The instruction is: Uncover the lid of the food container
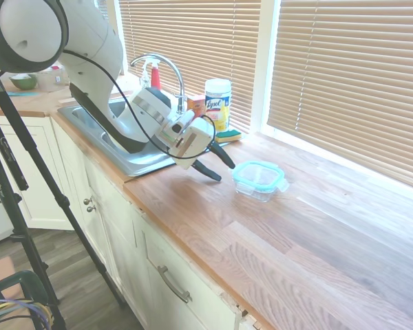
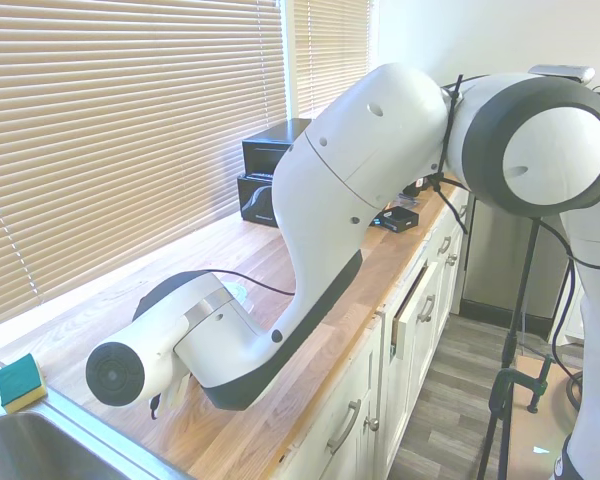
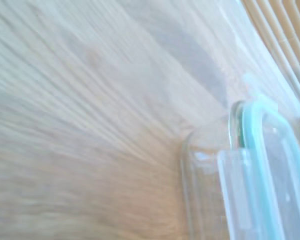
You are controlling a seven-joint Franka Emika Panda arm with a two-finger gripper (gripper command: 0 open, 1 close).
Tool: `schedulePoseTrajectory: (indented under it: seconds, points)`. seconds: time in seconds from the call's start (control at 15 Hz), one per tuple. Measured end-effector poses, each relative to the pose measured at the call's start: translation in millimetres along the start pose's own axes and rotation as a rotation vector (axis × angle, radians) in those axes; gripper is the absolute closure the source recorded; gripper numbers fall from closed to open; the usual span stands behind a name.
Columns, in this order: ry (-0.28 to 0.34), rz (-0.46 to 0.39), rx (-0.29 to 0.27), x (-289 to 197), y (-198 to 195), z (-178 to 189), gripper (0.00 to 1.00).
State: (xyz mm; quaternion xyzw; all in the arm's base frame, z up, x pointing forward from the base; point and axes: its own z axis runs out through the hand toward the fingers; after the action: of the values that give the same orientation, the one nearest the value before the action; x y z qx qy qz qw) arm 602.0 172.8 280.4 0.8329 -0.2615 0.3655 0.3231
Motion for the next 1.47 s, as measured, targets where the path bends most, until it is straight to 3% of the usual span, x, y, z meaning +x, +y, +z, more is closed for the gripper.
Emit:
schedulePoseTrajectory:
  seconds: [0.53,1.47]
  points:
    - [0.061,0.029,-0.023,12,2,7,1.0]
    - [0.062,0.035,-0.033,12,3,15,1.0]
